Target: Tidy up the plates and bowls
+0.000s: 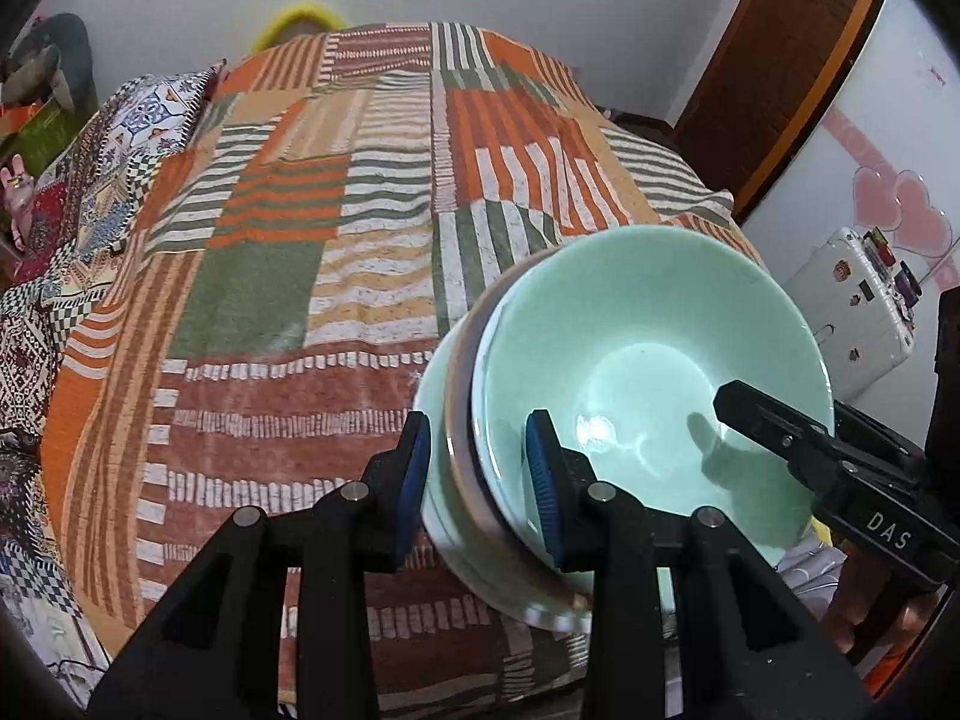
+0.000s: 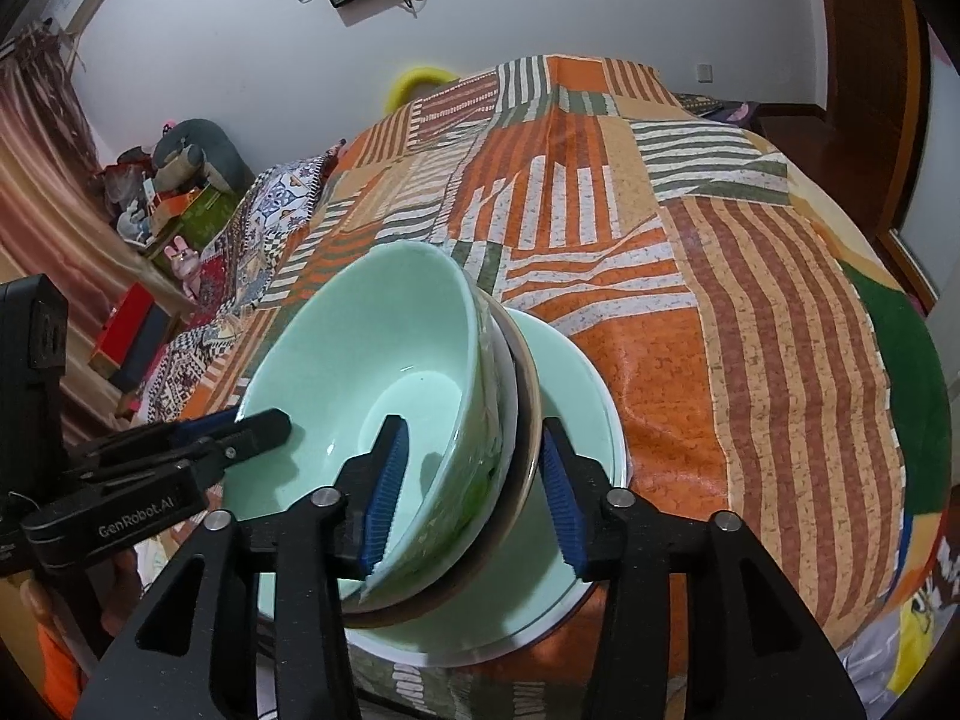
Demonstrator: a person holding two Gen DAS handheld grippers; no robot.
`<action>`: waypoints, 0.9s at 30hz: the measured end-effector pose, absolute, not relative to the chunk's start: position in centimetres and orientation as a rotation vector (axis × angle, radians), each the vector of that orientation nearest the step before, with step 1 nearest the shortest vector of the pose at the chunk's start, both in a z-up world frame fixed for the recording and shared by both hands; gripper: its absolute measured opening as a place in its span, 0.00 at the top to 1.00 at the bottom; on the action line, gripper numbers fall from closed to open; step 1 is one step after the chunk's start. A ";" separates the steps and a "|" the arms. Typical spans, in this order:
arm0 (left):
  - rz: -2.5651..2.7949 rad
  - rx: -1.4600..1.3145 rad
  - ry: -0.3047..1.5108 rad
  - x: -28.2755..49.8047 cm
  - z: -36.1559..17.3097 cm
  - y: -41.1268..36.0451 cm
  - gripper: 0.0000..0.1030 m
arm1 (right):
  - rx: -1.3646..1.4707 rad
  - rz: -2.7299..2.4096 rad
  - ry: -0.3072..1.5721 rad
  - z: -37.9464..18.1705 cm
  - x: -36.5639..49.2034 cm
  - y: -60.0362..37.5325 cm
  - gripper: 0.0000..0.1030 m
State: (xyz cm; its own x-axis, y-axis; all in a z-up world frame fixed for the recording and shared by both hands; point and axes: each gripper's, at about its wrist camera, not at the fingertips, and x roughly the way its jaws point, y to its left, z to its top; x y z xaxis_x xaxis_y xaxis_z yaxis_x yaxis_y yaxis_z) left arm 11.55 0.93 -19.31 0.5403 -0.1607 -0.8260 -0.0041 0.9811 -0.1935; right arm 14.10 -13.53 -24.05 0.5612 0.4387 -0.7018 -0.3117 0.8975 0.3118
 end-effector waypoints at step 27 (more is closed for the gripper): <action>-0.097 -0.127 0.423 1.0 -3.8 0.2 0.43 | 0.119 0.433 0.428 -11.9 5.8 -16.2 0.49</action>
State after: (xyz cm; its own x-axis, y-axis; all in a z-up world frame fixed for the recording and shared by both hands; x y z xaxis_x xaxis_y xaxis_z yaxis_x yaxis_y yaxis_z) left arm 0.96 0.21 -3.82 0.9074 -0.1200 -0.4029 0.0672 0.9875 -0.1428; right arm 5.83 -16.21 -11.89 0.8204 0.4307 -0.3761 -0.3814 0.9022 0.2012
